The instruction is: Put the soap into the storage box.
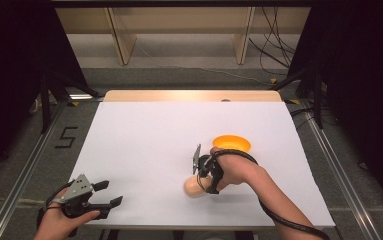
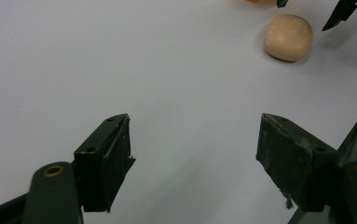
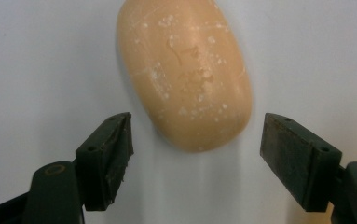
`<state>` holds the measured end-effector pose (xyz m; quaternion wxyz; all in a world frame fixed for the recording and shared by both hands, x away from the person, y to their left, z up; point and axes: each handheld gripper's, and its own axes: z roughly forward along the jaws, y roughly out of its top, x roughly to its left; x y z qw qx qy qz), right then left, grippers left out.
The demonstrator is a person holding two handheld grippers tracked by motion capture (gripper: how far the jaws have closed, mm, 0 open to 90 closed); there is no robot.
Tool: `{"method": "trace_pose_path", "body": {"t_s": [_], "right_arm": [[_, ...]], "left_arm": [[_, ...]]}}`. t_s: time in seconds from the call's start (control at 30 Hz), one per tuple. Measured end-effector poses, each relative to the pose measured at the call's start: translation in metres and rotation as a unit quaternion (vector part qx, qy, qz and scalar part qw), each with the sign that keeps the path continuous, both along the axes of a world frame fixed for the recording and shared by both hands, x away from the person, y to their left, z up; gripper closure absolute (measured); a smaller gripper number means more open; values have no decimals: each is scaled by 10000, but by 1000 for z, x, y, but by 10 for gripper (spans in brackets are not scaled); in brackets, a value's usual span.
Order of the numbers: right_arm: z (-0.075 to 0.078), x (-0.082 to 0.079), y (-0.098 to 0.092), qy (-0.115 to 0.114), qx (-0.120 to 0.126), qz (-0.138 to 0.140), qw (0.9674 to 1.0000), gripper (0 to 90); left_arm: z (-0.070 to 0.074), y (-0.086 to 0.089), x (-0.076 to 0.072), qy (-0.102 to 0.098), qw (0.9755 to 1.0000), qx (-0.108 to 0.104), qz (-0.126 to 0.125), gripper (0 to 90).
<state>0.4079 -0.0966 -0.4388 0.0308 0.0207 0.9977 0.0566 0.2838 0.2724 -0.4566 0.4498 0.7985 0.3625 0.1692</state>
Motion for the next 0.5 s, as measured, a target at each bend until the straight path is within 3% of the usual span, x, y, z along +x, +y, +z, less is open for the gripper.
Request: {"method": "trace_pose_path", "body": {"t_s": [0.03,0.1,0.27,0.3,0.33,0.37,0.4,0.43,0.47,0.5], "right_arm": [[0,-2,1,-20,4,-126,9999,257],[-3,4,3,-106,145,252,9995,254],[-3,2,10,-30,102,143,9998,248],[-3,-1,13,46,-4,34,10000,241],[-4,1,14,12,33,163,9999,238],[-4,-1,15,79,-10,48,10000,235],[-6,3,17,-35,101,307,9995,235],[-7,4,18,-24,127,324,9994,235],[-7,4,18,-24,127,324,9994,235],[-7,0,21,56,44,27,10000,232]], "left_arm": [[0,0,0,2,10000,-2,-2,258],[0,0,0,-1,10000,0,-2,258],[0,0,0,4,10000,-5,-4,257],[0,0,0,1,10000,6,-9,258],[0,0,0,3,10000,1,-8,258],[0,0,0,9,10000,-2,-10,258],[0,0,0,8,10000,3,-13,258],[0,0,0,14,10000,-17,-39,258],[0,0,0,14,10000,-17,-39,258],[0,0,0,12,10000,-18,-38,258]]}}
